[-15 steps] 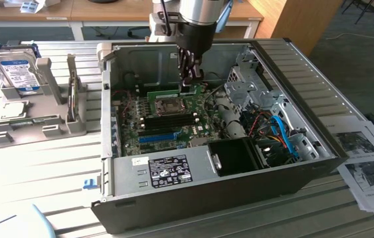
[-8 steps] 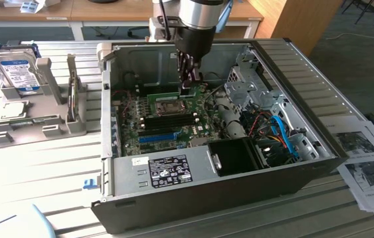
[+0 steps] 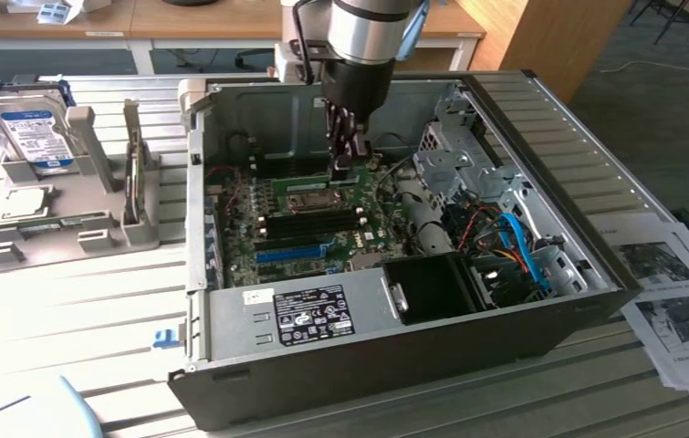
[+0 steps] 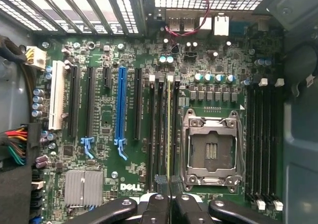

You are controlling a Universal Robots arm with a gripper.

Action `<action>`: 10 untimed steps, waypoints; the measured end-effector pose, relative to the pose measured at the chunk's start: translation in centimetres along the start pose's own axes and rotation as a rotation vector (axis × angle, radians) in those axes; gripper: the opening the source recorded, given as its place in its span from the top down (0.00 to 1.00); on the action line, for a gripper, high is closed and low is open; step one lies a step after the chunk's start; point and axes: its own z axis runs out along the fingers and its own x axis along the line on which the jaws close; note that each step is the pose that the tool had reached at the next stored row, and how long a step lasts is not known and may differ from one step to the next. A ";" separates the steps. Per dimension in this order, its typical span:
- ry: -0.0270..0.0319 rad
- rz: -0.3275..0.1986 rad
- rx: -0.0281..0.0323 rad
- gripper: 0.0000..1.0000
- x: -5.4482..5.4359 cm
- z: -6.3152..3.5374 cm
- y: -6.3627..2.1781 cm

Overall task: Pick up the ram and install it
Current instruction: 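Insert the ram into the slot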

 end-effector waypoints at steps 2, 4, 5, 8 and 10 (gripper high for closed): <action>0.0000 0.000 0.0000 0.89 0.0 0.25 -0.01; 0.0001 0.000 0.0000 0.89 0.0 0.48 -0.01; 0.0000 0.000 0.0000 0.89 0.0 0.58 -0.01; 0.0002 0.000 -0.0001 0.89 0.0 0.60 -0.01; 0.0000 0.000 0.0000 0.89 0.0 0.60 -0.01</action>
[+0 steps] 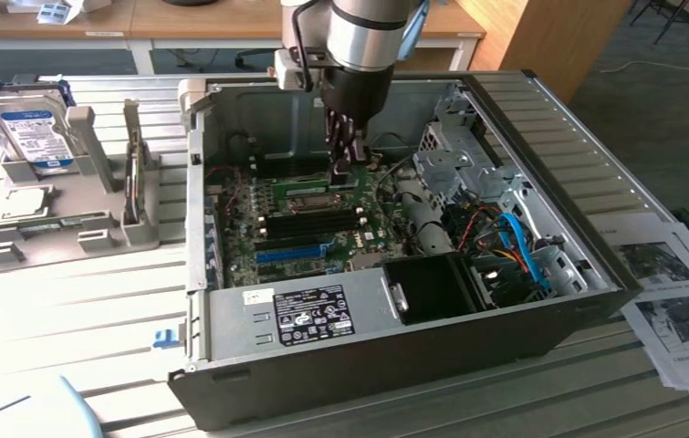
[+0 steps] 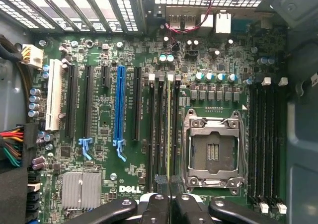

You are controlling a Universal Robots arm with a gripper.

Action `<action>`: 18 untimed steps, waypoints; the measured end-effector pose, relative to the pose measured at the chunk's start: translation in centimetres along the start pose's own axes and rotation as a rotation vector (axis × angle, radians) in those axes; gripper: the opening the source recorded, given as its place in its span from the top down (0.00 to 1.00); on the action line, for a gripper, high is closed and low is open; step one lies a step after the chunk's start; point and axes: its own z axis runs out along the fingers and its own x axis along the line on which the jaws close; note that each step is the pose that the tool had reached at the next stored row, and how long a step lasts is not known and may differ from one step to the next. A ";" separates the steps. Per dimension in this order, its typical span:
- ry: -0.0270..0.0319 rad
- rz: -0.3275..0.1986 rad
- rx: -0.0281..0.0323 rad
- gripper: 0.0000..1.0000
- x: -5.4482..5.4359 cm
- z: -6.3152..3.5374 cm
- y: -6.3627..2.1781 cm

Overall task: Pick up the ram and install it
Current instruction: 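Insert the ram into the slot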

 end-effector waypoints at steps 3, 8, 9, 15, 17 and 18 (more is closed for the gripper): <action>0.0001 0.000 0.0000 0.89 0.2 0.00 0.00; 0.0000 0.000 0.0000 0.89 0.6 0.01 0.01; -0.0001 0.000 0.0000 0.89 0.7 0.02 0.01; 0.0000 0.000 0.0000 0.89 1.3 0.03 0.01; 0.0001 0.000 -0.0001 0.89 1.5 0.03 0.02; 0.0001 0.000 -0.0001 0.89 1.6 0.03 0.02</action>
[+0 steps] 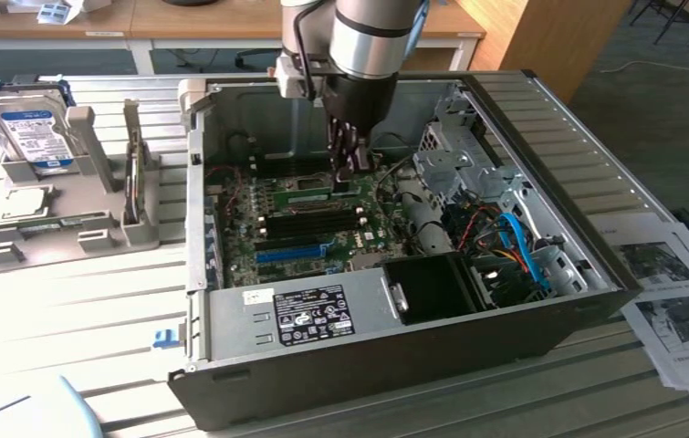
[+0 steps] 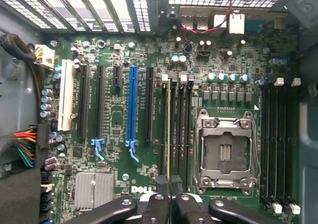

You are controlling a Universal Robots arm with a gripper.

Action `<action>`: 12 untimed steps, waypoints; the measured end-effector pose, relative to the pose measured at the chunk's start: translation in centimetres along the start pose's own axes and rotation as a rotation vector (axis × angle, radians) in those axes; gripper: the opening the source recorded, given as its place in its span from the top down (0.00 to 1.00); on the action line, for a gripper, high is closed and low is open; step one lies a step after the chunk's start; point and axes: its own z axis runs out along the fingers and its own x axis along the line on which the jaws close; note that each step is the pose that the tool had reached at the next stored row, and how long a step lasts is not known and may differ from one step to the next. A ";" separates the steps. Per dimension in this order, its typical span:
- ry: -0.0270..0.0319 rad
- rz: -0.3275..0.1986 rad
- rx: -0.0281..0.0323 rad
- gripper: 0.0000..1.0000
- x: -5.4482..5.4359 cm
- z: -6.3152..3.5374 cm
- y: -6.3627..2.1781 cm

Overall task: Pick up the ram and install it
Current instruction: 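Insert the ram into the slot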

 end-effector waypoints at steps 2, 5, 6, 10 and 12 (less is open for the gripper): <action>-0.0001 0.000 0.0001 0.89 0.2 0.01 0.00; -0.0001 0.000 0.0001 0.89 0.2 0.01 0.00; -0.0001 0.000 0.0001 0.89 0.2 0.01 0.00; -0.0013 0.000 0.0014 0.89 0.2 0.03 0.54; -0.0020 0.000 0.0024 0.89 0.2 0.06 0.92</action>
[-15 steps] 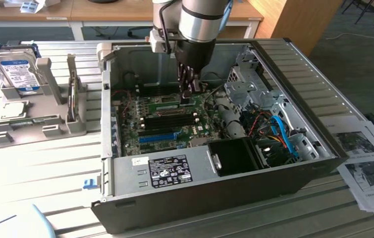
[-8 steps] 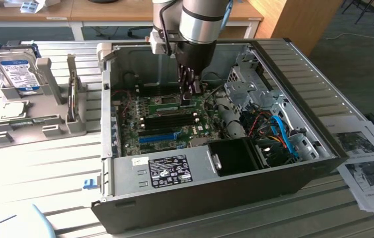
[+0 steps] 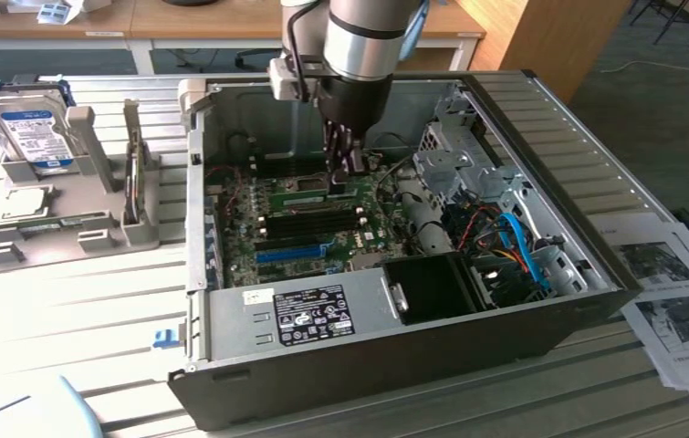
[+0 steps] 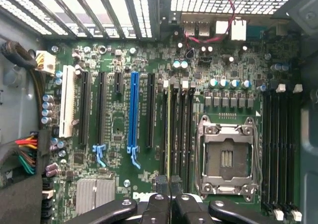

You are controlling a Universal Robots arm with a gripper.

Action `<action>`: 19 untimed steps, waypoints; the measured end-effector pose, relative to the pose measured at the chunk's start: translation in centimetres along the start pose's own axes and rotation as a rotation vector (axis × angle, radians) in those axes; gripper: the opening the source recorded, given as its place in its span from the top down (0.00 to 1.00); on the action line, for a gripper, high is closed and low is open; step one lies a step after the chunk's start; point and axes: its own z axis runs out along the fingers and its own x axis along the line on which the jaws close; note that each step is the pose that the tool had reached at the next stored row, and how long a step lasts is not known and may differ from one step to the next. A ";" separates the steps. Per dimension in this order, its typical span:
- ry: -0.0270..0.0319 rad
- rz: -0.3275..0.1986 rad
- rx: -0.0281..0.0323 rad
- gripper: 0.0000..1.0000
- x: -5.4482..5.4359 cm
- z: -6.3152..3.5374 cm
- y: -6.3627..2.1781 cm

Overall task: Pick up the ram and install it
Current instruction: 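Insert the ram into the slot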

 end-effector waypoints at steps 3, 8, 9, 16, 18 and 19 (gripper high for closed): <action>-0.0001 0.000 0.0002 0.89 0.0 0.01 0.11; -0.0001 0.000 0.0002 0.89 0.0 0.20 0.11; 0.0000 0.000 0.0002 0.89 0.0 0.33 0.10; -0.0002 0.000 0.0002 0.89 0.0 1.29 0.05; -0.0002 0.000 0.0002 0.89 0.0 1.54 0.04; -0.0001 0.000 0.0002 0.89 0.0 1.67 0.03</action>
